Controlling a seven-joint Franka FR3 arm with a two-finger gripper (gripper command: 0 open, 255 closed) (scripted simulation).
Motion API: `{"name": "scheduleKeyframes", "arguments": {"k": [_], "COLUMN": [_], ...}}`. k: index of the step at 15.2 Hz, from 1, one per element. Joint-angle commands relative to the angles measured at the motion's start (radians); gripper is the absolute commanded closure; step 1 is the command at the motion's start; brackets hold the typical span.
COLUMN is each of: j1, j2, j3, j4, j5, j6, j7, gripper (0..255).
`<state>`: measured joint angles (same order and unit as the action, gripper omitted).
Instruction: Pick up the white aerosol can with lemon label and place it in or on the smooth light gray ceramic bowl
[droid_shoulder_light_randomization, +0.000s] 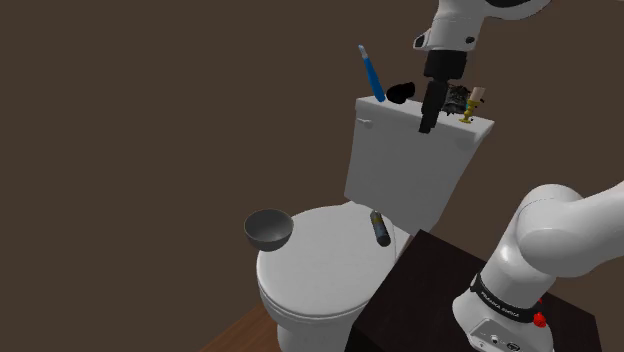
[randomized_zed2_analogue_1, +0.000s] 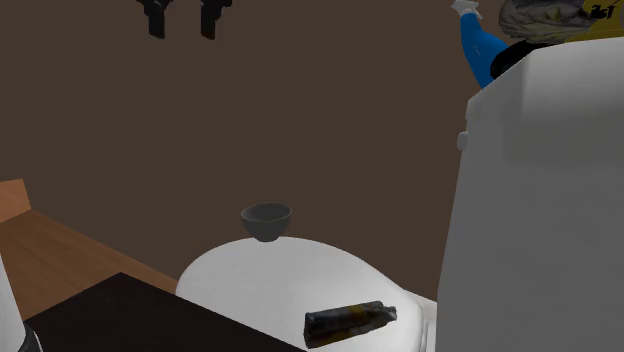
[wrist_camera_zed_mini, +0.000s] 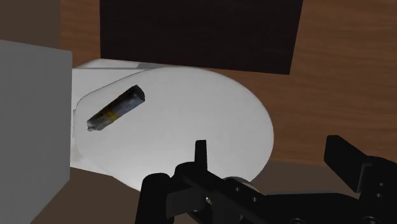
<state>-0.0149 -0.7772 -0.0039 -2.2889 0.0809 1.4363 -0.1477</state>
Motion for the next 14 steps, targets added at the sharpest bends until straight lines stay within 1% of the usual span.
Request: {"name": "scheduleKeyframes", "arguments": {"k": [1, 8, 14], "j1": [0.000, -0.059, -0.111], "j2": [0.000, 0.067, 0.177], "j3": [0.000, -0.001, -0.008], "j4": [0.000, -0.170, -0.273], "j5": [0.000, -0.021, -0.041], "j6": [0.000, 0.240, 0.455], "j7": [0.000, 0.069, 0.129], "gripper": [0, 0, 0]}}
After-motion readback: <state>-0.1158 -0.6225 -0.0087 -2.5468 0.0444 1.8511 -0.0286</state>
